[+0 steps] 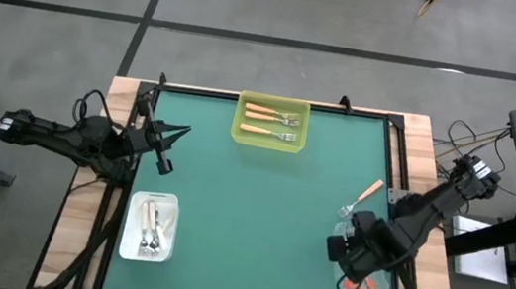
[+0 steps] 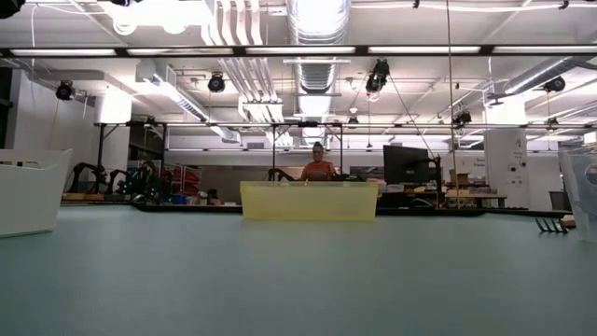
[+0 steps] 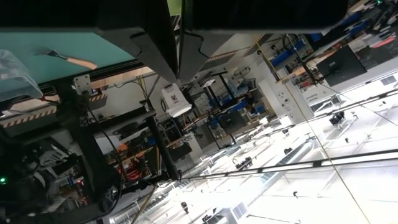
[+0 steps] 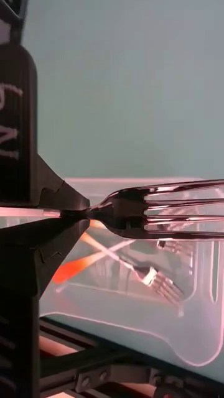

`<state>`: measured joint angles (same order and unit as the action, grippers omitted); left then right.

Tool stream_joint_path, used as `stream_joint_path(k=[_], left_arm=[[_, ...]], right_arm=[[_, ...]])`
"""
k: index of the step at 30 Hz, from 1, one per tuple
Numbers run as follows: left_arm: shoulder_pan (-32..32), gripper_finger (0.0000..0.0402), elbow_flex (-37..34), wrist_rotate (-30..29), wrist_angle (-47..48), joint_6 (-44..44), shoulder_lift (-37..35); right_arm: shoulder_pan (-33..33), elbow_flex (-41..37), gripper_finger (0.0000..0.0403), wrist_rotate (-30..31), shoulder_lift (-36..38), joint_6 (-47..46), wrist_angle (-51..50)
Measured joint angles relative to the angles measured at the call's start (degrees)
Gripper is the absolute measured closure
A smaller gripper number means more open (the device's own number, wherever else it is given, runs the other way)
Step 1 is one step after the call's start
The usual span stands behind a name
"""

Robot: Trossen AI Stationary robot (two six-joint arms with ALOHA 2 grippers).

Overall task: Sort silverware by color (type)
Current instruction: Put the orange fork into the transparent bin

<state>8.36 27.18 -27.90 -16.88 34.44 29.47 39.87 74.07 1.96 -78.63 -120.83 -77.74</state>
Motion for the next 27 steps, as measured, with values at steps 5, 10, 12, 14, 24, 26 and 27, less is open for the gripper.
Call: stream_joint_path(k=[5, 10, 12, 14, 24, 26, 27], left_arm=[[0.0, 0.0402, 0.0, 0.0, 0.0, 0.0, 0.0], [0.0, 0.0402, 0.0, 0.0, 0.0, 0.0, 0.0], [0.0, 0.0402, 0.0, 0.0, 0.0, 0.0, 0.0], [0.0, 0.0402, 0.0, 0.0, 0.0, 0.0, 0.0], [0.0, 0.0402, 0.0, 0.0, -0.1, 0.0, 0.0], [0.0, 0.0402, 0.0, 0.0, -0.1, 0.0, 0.0], [0.0, 0.0402, 0.0, 0.0, -0.1, 0.0, 0.0]], right_arm=[[2.0, -3.4, 0.0394, 0.0, 0.5, -3.3, 0.9], [2.2, -5.1, 0.0394, 0.0, 1.2, -3.8, 1.8], [2.1, -5.9, 0.0394, 0.0, 1.6, -3.8, 1.9], [2.1, -6.8, 0.0394, -0.5, 2.2, -3.8, 2.3], [2.1, -13.1, 0.0394, -0.7, 6.1, -4.6, 6.9], [2.1, -14.1, 0.0394, -0.7, 6.5, -4.7, 8.0], [2.1, -14.5, 0.0394, -0.7, 6.6, -4.8, 8.4]])
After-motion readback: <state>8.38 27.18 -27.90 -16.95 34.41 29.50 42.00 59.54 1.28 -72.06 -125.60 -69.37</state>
